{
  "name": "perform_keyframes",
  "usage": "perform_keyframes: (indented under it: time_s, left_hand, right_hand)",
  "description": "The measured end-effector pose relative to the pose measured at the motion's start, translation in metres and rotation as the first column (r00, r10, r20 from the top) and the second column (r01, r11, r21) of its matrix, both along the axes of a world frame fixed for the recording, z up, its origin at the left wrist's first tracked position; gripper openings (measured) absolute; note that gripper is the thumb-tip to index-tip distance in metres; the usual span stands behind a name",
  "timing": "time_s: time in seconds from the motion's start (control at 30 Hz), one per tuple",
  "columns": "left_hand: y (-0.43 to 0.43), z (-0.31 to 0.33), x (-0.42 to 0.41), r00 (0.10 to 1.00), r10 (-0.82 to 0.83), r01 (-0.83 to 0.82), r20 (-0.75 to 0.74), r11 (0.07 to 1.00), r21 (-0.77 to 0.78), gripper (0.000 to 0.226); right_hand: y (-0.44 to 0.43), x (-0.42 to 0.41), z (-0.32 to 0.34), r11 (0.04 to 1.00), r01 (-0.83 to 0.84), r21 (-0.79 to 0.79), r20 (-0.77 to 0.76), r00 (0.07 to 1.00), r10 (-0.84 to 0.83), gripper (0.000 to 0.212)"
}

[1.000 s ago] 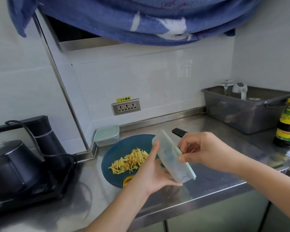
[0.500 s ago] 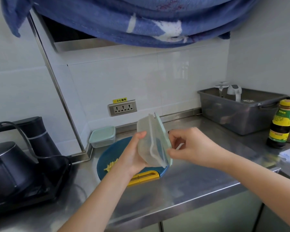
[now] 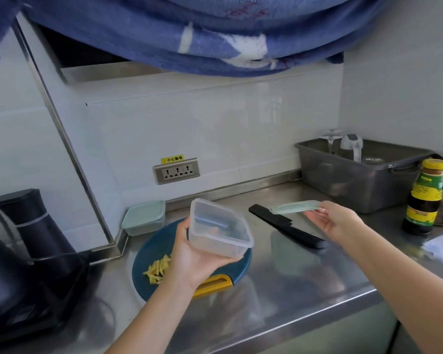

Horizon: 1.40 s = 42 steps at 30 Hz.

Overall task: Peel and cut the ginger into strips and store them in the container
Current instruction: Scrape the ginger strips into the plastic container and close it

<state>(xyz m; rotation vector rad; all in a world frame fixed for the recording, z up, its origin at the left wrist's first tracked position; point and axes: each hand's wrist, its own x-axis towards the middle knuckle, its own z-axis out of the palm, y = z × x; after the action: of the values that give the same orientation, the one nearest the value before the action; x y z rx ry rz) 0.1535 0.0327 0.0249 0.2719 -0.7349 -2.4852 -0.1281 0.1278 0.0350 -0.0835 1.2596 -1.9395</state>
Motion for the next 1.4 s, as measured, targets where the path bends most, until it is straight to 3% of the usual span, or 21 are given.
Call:
perform_keyframes:
  time_s: [0.1,0.33,0.43,0.57,0.67,0.77,0.8,0.87,0.93,1.0,1.07,1.13,1.23,1.3,1.4]
  left_hand:
    - [-0.003,-0.008,-0.010,0.999,-0.042,0.041,0.012,0.998,0.036,0.043]
    - [-0.003,-0.022,-0.032,0.997,-0.041,0.030,0.063,0.985,0.171,0.058]
    - [0.005,-0.020,-0.038,0.993,-0.051,0.031,0.105,0.983,0.183,0.076]
    - [0.010,-0.025,-0.048,0.991,-0.058,0.037,0.124,0.986,0.161,0.082]
    - [0.015,-0.026,-0.053,0.990,-0.017,-0.004,0.138,0.989,0.146,0.076]
    - [0.023,-0.020,-0.058,0.989,0.041,-0.055,0.143,0.994,0.095,0.063]
    - [0.025,-0.017,-0.058,0.987,0.051,-0.065,0.155,0.995,0.082,0.059]
    - [0.021,-0.015,-0.055,0.968,0.080,-0.093,0.239,0.995,0.044,0.052]
    - [0.010,-0.014,-0.043,0.904,0.151,-0.132,0.400,0.988,-0.074,0.044]
    - [-0.004,-0.012,-0.021,0.772,0.325,-0.183,0.546,0.936,-0.299,0.035]
    - [-0.019,-0.011,0.007,0.552,0.578,-0.175,0.601,0.785,-0.595,0.028]
    - [-0.031,-0.011,0.037,0.344,0.737,-0.116,0.581,0.648,-0.753,0.032]
    - [-0.046,-0.010,0.075,0.166,0.757,-0.145,0.631,0.652,-0.744,0.035]
    - [-0.051,-0.006,0.093,0.174,0.688,-0.228,0.705,0.724,-0.650,0.027]
    - [-0.053,0.003,0.114,0.139,0.658,-0.259,0.740,0.745,-0.614,0.011]
  right_hand:
    - [-0.012,-0.022,-0.021,0.995,0.027,0.092,0.010,1.000,-0.028,0.010]
    - [-0.026,-0.033,-0.032,0.978,0.170,0.122,0.066,0.982,-0.179,0.035]
    - [-0.024,-0.025,-0.023,0.962,0.180,0.204,-0.065,0.983,-0.170,0.040]
    - [-0.020,-0.006,-0.010,0.879,0.154,0.452,-0.417,0.907,0.056,0.045]
    - [-0.015,0.018,-0.002,0.900,-0.028,0.436,-0.416,0.880,0.229,0.041]
    - [-0.009,0.043,-0.008,0.737,-0.395,0.548,-0.327,0.710,0.624,0.039]
    - [-0.008,0.050,-0.011,0.694,-0.458,0.555,-0.304,0.664,0.683,0.036]
    - [-0.008,0.056,-0.014,0.696,-0.421,0.582,-0.330,0.660,0.675,0.027]
    - [-0.006,0.055,-0.013,0.698,-0.323,0.639,-0.398,0.638,0.659,0.017]
    - [-0.004,0.049,-0.012,0.708,-0.274,0.651,-0.421,0.646,0.637,0.011]
    - [-0.002,0.045,-0.013,0.759,-0.278,0.589,-0.395,0.720,0.570,0.019]
    - [-0.004,0.046,-0.016,0.805,-0.284,0.521,-0.375,0.771,0.515,0.025]
    - [-0.014,0.057,-0.022,0.856,-0.316,0.408,-0.331,0.823,0.462,0.023]
    - [-0.020,0.070,-0.025,0.876,-0.339,0.343,-0.300,0.844,0.444,0.017]
    - [-0.035,0.084,-0.031,0.907,-0.319,0.275,-0.293,0.870,0.396,0.013]
